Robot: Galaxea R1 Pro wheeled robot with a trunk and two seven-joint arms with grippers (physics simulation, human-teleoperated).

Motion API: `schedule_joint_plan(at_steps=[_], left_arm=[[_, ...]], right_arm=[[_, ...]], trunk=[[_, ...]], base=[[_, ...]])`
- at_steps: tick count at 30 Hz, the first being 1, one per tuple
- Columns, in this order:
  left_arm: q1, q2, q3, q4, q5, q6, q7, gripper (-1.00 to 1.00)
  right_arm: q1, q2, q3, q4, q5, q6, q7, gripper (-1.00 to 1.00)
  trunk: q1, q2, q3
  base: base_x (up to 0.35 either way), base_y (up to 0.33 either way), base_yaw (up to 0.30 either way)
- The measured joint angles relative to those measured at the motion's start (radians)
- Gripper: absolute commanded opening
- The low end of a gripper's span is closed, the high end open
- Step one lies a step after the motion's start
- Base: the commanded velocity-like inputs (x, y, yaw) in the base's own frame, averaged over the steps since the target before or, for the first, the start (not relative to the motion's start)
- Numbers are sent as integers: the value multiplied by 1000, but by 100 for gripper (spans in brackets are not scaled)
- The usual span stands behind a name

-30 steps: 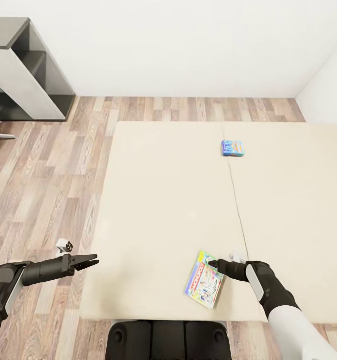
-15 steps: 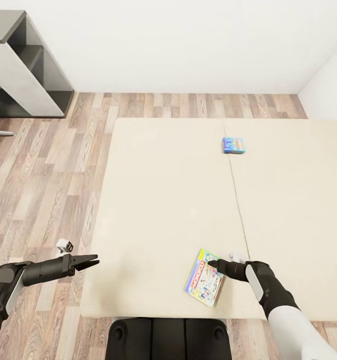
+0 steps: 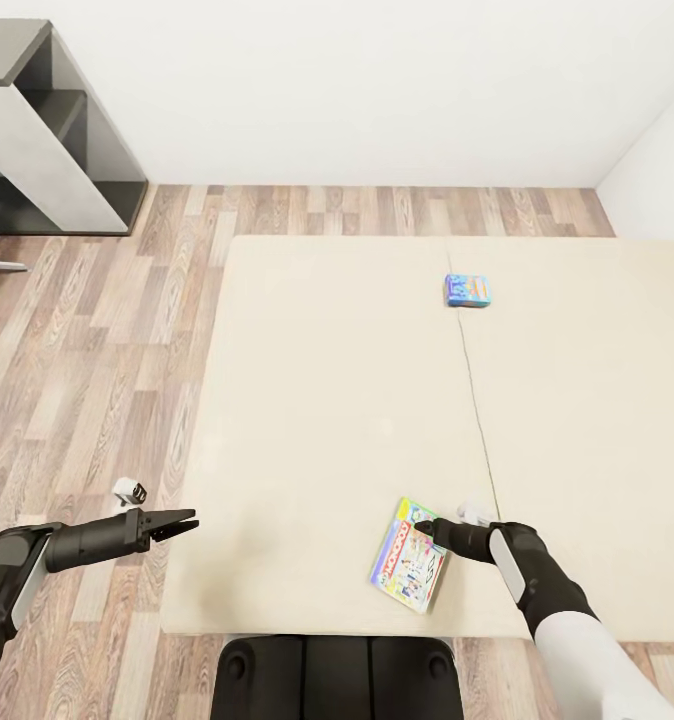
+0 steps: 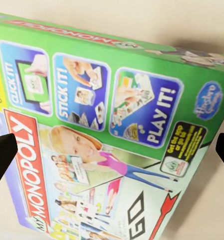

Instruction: Put all the toys in the child's room - the three board games (two on the bed and one on the table), the two jigsaw puzzles on the table, and the tennis ball on the table - inside the toy box on the table in the child's room.

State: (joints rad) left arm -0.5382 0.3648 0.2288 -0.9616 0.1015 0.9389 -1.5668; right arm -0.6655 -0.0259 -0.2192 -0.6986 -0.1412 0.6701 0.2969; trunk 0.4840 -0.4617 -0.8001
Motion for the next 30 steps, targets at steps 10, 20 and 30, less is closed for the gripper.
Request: schedule_joint_plan(at_steps=[10, 20, 30], left_arm=[[0, 0, 0, 0, -1, 0, 0, 100], [0, -1, -1, 0, -1, 1, 0, 100], [0, -2, -2, 0, -1, 1, 0, 100]], right_arm=[[0, 1, 1, 0, 1, -1, -4, 100], [0, 1, 1, 0, -1, -2, 0, 100], [0, 1, 1, 0, -1, -2, 0, 100]], trunk=[[0, 0, 0], [0, 0, 0], [0, 0, 0]], base=[[0, 0, 0], [0, 0, 0], [0, 0, 0]])
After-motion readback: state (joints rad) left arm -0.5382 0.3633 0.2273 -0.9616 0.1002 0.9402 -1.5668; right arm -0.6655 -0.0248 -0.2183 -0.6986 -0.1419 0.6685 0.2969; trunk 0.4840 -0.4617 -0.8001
